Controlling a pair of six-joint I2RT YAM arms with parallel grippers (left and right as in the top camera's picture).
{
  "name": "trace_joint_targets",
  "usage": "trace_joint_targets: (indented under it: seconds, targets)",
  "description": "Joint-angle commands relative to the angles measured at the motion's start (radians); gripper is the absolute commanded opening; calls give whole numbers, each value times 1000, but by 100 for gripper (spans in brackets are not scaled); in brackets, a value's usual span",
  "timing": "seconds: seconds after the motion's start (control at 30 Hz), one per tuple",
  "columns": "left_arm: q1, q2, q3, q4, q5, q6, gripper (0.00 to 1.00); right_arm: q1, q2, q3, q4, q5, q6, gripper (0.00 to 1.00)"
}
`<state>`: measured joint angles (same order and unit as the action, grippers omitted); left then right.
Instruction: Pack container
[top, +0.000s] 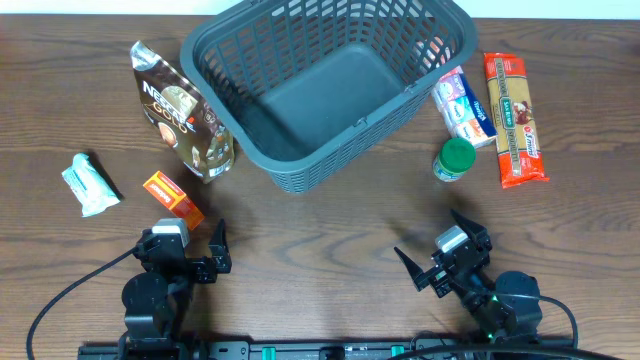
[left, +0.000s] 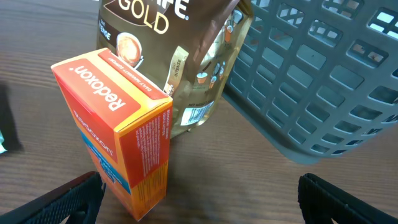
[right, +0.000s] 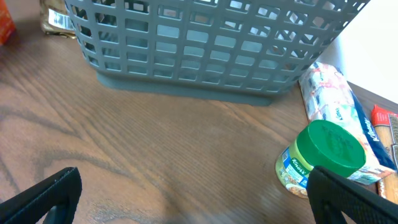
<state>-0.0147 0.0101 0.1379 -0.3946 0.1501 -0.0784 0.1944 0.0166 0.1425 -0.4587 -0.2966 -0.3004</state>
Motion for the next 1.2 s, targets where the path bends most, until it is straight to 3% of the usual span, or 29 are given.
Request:
trace_joint_targets:
  seconds: [0.0,0.83,0.9,1.03,1.17]
  targets:
    - [5,-5,-20,-3,-5,-2,98,9,-11,-12,-1,-7,-7,99]
    - [5,-5,-20,-3,-5,-2,98,10,-11,-12,1,-30,-3,99]
    - [5,-5,-20,-3,-5,-2,99,9,-11,-12,16,-108,76,99]
    - [5,-5,-20,-3,-5,-2,98,9,-11,-12,52,-294,472,99]
    - [5,-5,-20,-3,-5,-2,99,9,-11,-12,80,-303,621,99]
